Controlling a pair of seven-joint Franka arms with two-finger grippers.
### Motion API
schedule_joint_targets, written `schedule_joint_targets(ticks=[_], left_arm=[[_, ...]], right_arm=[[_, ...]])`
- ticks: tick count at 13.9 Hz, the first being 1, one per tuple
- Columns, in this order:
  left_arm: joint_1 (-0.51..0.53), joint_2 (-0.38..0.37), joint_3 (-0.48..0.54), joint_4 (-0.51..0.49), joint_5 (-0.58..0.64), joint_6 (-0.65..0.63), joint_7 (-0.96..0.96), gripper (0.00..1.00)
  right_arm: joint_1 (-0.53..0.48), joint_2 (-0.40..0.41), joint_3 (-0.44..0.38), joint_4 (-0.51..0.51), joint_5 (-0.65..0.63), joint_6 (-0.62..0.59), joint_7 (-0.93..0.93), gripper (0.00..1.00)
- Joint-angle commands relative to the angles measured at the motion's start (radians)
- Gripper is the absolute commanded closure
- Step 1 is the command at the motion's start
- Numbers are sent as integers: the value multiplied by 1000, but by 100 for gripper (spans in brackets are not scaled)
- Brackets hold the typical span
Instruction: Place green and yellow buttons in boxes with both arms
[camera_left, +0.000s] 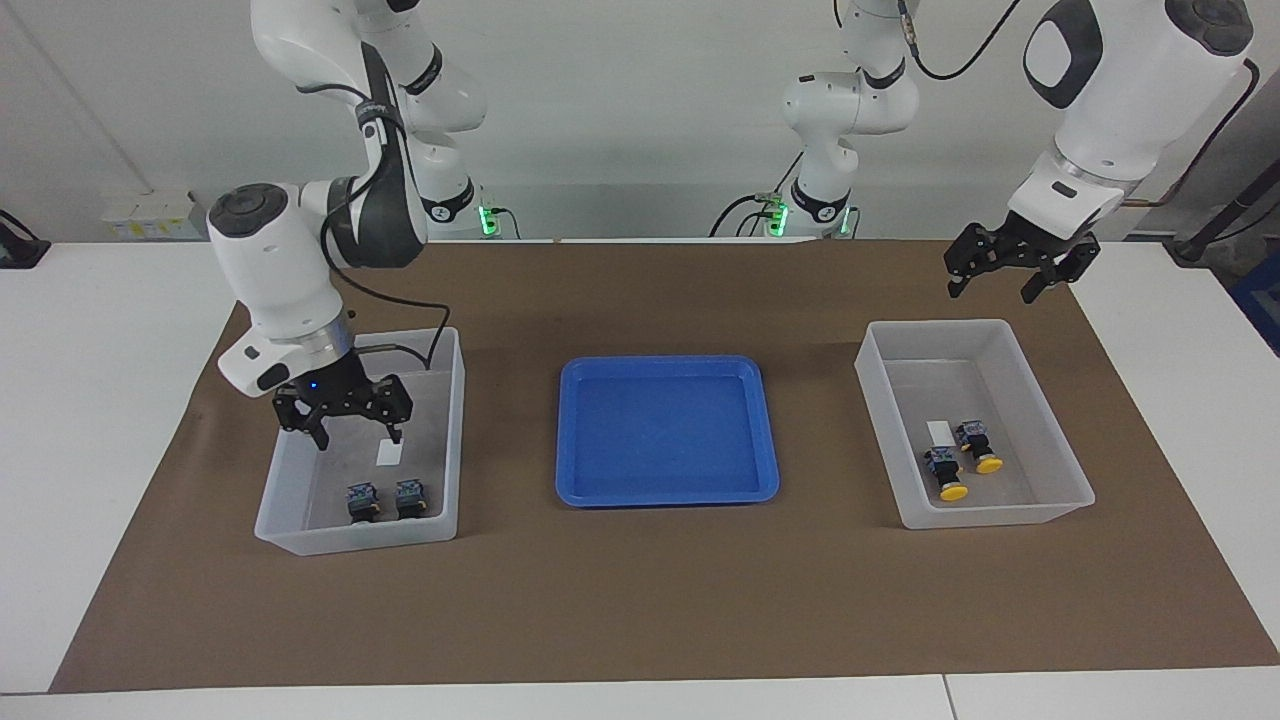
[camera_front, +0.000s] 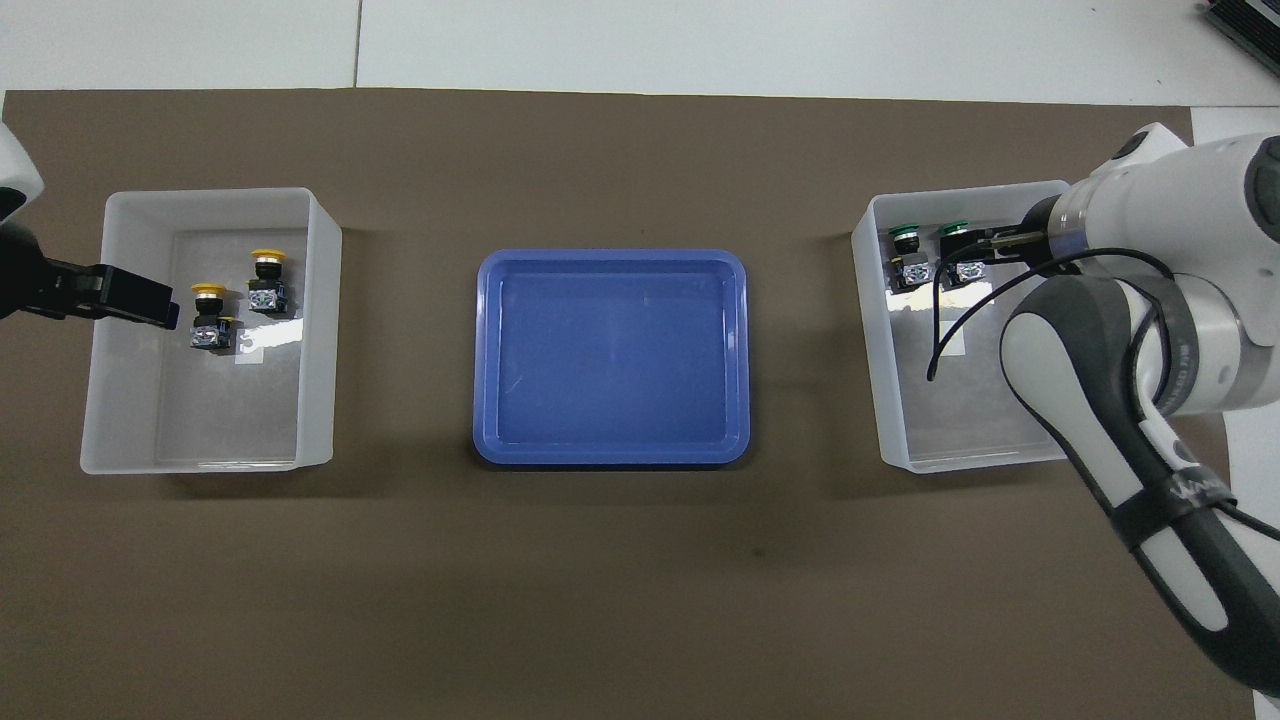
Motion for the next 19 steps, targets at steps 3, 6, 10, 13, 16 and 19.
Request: schedule_joint_targets(ticks=[3,6,10,13,16,19], left_arm=[[4,-34,3,-43,15,11,4,0],[4,-34,3,-43,15,10,4,0],[4,-34,3,-43,15,10,4,0],[4,-34,3,-43,15,10,4,0],[4,-34,3,-43,15,10,4,0],[4,-34,3,-43,15,10,4,0]], right_arm=[[79,-81,4,51,-4,-193,172,0],[84,-163,4,31,-11,-295,169,0],[71,-217,2,26,-11,-376,153,0],[65,-229,-10,29,6,-402,147,0],[45,-232,-10,28,7,-432,62,0],[42,-235,-10,28,7,-430,62,0]])
